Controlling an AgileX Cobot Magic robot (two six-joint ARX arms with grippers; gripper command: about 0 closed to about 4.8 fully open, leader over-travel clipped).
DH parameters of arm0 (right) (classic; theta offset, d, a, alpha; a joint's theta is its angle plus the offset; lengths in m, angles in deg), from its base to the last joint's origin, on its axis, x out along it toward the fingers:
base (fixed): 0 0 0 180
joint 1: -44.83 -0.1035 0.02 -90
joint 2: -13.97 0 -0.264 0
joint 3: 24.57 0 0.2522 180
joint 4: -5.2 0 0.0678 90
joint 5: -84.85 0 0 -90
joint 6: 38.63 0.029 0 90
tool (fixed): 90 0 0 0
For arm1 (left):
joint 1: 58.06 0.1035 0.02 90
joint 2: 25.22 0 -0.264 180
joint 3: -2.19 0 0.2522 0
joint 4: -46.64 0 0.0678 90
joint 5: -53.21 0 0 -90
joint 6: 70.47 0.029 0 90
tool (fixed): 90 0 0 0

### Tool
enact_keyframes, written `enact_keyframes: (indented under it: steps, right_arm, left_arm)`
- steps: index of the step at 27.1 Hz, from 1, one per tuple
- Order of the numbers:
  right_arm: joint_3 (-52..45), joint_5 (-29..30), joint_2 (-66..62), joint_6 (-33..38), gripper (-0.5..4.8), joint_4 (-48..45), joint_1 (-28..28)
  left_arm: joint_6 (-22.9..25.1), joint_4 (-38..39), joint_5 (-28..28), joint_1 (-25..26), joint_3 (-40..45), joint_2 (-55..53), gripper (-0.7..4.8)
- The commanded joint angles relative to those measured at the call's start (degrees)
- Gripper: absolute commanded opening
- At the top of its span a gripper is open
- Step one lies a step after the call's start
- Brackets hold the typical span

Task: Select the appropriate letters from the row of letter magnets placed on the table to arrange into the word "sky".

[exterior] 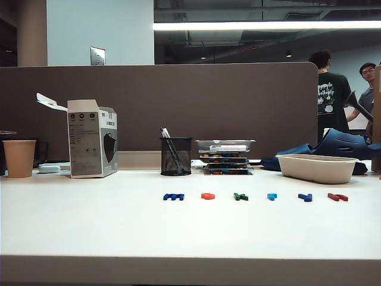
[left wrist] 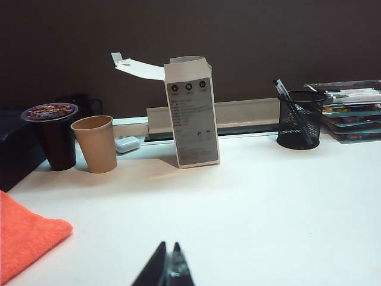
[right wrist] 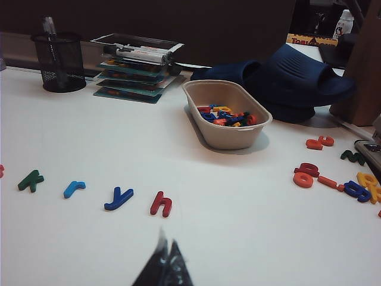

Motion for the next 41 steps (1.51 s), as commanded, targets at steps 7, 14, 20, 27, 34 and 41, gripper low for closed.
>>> enact_keyframes:
  steps: [7,14,20,27,34,41]
  right_arm:
    - [-0.3,-0.2,0.4,-0.1,-0.06,-1.0,0.0]
    - [-0.3,-0.2,0.4,-0.1,-0.06,-1.0,0.0]
    - [-0.3,-0.2,0.4,-0.1,-0.06,-1.0,0.0]
    - [-0.3,-0.2,0.4,-0.1,-0.06,-0.9,0.0]
    - [-0.3,-0.2,0.4,-0.1,-0.06,-0.9,0.0]
    - [-0.3,-0.2,0.4,-0.1,-0.06,-1.0,0.0]
  left_arm:
    - [0.2,-1.6,0.0,0.1,-0.3,0.0,-0.05]
    - [-4.5,1.1,-4.4,0.0,-3.1,0.0,-0.05]
    - [-4.7,15.9,-12.9,0.0,-15.2,-0.2,-0.05]
    - [-4.7,32.5,-22.6,0.0,-40.8,-12.4,-0.05]
    - [-8.2,49.8,-29.6,0.0,-65.3,-31.6,-0.05]
    - [-18.3,56.8,-29.1,-10.1,-78.4,-44.2,-0.05]
